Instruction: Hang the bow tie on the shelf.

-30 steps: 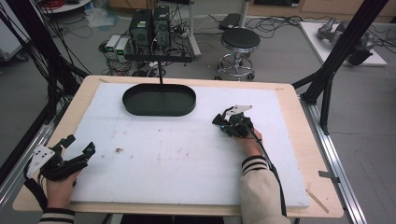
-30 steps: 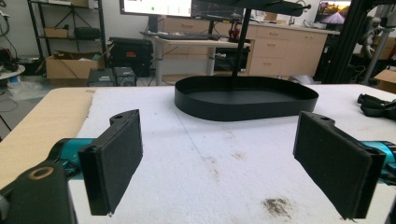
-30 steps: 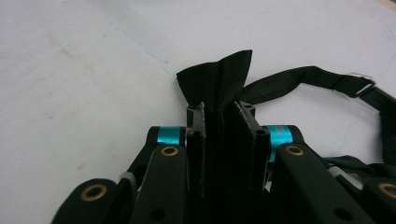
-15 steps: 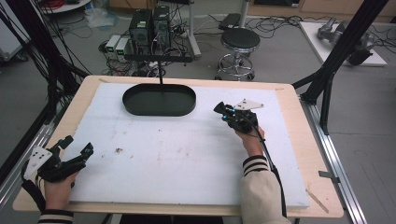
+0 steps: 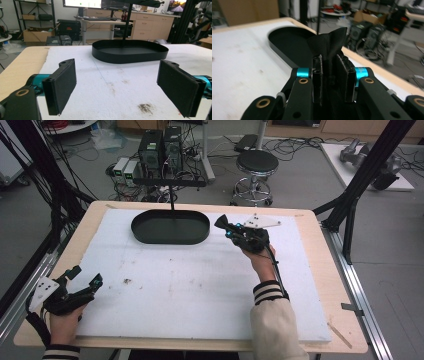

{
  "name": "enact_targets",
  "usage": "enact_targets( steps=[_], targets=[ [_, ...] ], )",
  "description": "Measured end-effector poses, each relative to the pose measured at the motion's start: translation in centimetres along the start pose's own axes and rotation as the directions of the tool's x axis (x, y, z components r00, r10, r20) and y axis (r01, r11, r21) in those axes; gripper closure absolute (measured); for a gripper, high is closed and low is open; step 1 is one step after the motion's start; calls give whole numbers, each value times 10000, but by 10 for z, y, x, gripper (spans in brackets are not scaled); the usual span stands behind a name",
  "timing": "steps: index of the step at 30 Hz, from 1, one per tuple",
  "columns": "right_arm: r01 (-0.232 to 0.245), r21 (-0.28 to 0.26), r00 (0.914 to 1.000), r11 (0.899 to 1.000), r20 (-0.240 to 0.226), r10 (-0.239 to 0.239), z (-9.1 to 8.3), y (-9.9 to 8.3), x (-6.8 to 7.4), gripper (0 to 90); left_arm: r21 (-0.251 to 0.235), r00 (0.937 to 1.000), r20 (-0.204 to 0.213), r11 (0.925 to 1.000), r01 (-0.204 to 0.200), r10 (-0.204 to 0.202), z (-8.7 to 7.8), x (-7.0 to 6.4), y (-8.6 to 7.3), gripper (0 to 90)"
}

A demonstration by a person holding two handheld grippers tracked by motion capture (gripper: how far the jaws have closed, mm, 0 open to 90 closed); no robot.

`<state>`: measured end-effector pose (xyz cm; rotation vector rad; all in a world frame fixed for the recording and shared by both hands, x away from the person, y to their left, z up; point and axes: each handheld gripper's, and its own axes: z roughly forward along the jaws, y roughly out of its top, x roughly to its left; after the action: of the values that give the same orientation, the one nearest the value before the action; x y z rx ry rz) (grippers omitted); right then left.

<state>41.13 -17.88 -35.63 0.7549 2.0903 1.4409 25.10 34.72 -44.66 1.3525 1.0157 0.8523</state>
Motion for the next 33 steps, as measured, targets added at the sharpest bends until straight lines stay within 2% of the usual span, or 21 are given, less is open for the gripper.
enact_targets(
  steps=[1, 3, 4, 10, 12, 18, 23, 27, 33],
  targets=[
    [0, 0, 10000, 10000, 0, 0, 0, 0, 0, 764, -7, 10000, -7, 10000, 5, -5, 0, 0, 0, 162],
    [93, -162, 9994, 9998, -343, -98, 8, 17, 6, 764, -15, 10000, -4, 10000, 7, -7, -1, 1, 0, 162],
    [93, -162, 9994, 9998, -343, -98, 8, 17, 6, 764, -19, 10000, -1, 10000, 1, -1, -1, 1, 0, 162],
    [307, -437, 9959, 9986, -834, -343, 27, 45, 16, 765, -83, 10000, 17, 9999, 60, -60, -1, 1, 1, 162],
    [229, -400, 9956, 9989, -899, -265, 30, 49, 16, 765, -82, 10000, 30, 10000, 48, -48, -1, 1, 1, 162],
    [54, -766, 9939, 9970, -1090, -137, 45, 75, 18, 765, -80, 9999, 77, 9999, 73, -73, -1, 1, 1, 162],
    [-224, -906, 9947, 9956, -1024, 130, 54, 86, 16, 765, -114, 9999, 90, 9999, 109, -108, -1, 2, 1, 164],
    [-435, -905, 9947, 9949, -965, 347, 67, 95, 14, 765, -75, 9998, 101, 9999, 148, -147, 0, 2, 0, 164],
    [-454, -834, 9957, 9955, -839, 383, 83, 98, 13, 765, -82, 9996, 75, 9996, 263, -262, -2, 5, -1, 164]
  ],
)
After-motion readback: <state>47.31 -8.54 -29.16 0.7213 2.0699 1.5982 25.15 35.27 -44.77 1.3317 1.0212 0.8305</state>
